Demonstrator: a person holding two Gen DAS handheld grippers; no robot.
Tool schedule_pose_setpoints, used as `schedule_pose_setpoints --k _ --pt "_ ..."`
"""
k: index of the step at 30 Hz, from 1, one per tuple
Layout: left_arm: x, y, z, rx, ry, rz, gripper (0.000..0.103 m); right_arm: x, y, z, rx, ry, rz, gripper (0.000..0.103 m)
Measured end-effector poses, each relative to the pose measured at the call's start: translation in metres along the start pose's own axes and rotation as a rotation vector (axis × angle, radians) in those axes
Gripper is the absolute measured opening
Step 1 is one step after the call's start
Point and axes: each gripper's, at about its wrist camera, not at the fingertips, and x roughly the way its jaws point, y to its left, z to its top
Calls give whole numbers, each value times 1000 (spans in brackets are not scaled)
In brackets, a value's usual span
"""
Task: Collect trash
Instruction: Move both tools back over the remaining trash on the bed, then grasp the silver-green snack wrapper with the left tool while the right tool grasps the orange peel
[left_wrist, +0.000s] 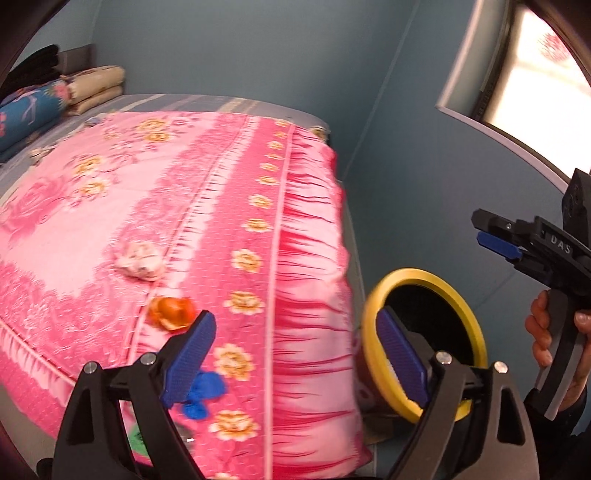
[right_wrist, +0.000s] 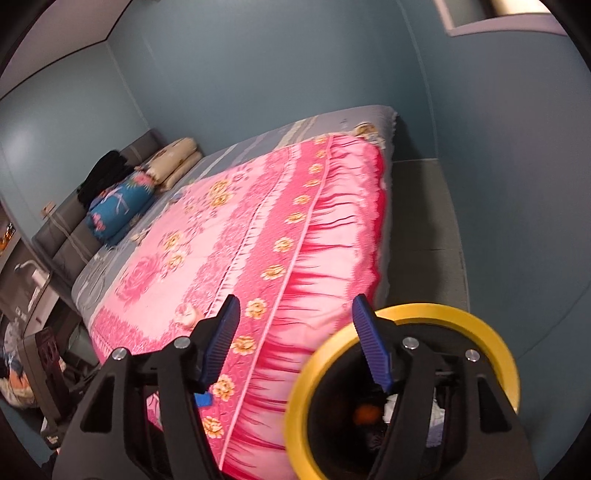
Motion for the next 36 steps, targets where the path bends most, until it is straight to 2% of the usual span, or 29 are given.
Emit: schedule_pose_setpoints --k 9,17,26,36 --pt "-29 55 -13 -74 -19 87 85 33 65 1 -107 65 66 61" --pt "-48 96 -40 -143 -3 151 85 71 124 -7 -189 137 115 61" --pt "-53 121 -72 -188 35 191 85 123 184 -29 -285 253 143 63" --pt "-39 124 -105 -172 111 200 85 194 217 -70 -388 401 105 65"
